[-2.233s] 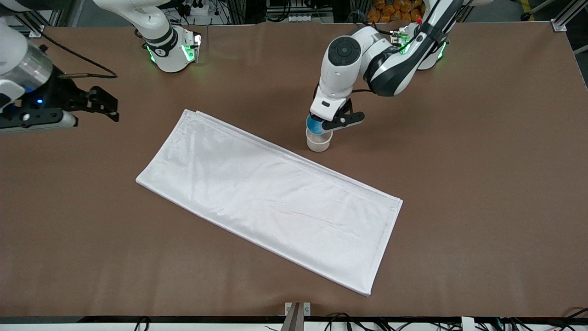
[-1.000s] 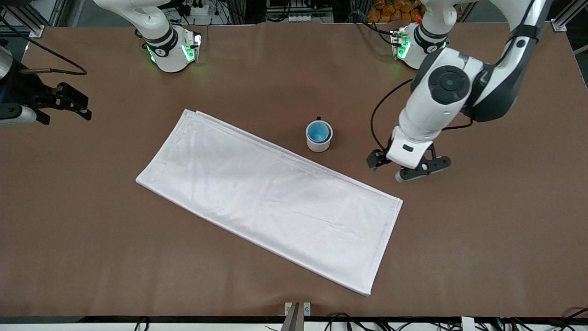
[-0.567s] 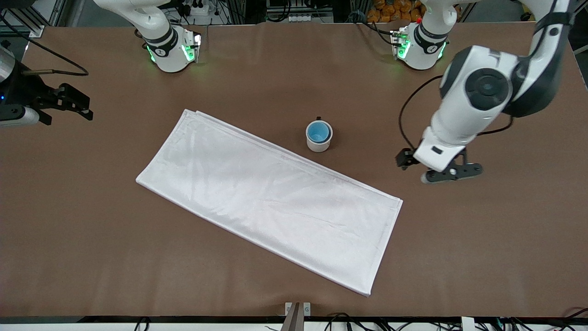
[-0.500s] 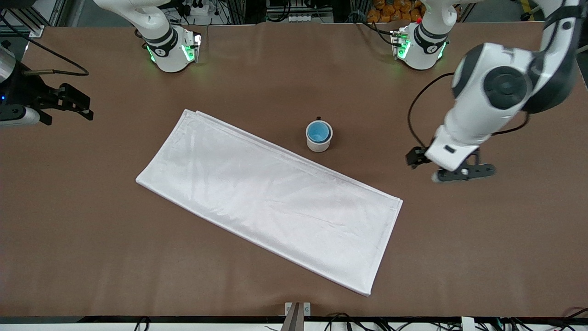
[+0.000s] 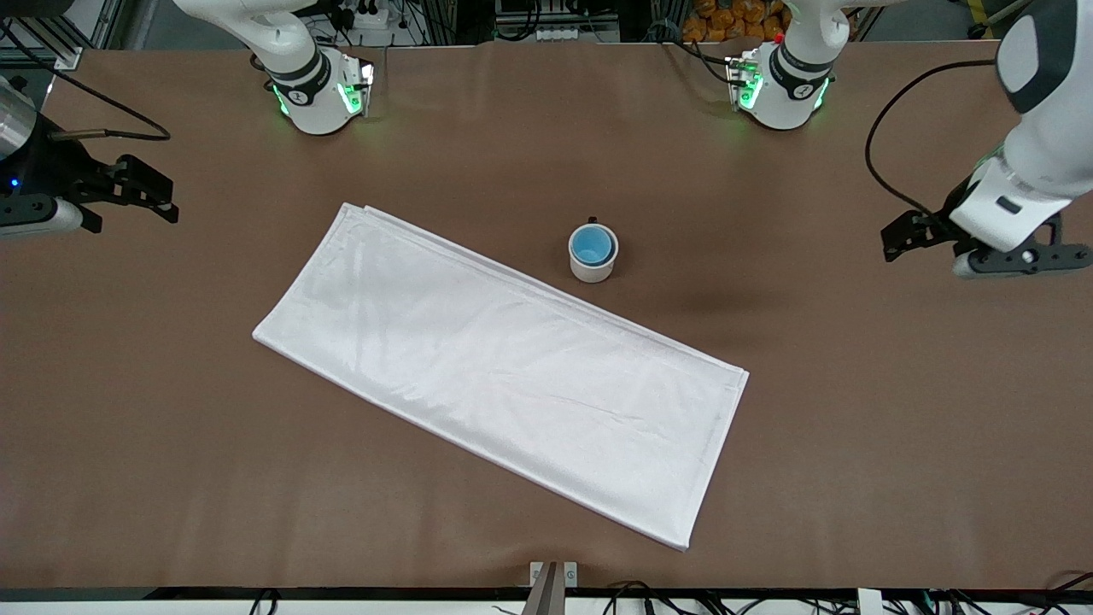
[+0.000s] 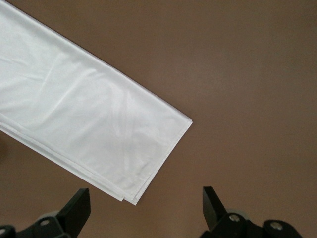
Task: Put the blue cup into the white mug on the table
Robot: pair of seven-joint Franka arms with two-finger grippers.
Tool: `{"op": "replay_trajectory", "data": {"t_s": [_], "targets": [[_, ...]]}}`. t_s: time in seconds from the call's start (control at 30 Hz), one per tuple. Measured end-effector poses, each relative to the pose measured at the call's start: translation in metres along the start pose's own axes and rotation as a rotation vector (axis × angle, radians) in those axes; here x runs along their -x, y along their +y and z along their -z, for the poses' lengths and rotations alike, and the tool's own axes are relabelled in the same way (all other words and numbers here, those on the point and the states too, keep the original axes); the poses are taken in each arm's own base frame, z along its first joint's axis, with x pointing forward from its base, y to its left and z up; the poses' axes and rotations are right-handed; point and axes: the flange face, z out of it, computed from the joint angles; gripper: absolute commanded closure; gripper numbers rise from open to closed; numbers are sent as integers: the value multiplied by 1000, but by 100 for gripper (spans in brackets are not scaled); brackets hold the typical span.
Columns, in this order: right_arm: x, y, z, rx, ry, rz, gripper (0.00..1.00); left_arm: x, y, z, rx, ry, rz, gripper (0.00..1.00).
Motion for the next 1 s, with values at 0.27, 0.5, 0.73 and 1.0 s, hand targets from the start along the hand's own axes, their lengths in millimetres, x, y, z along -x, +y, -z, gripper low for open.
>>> {"op": "replay_trajectory", "data": {"t_s": [0.27, 0.5, 0.73, 1.0], "targets": [[0, 0, 0, 0, 0, 1, 0, -5, -26, 38, 4, 99, 17, 0], [0, 0, 0, 0, 1, 2, 0, -3, -27, 58, -5, 74, -143, 0], [0, 0, 0, 0, 1, 3, 0, -11, -22, 63, 36, 79, -157, 0], [0, -1, 0, 0, 1, 3, 0, -15, -19, 62, 72, 70, -151, 0]]}}
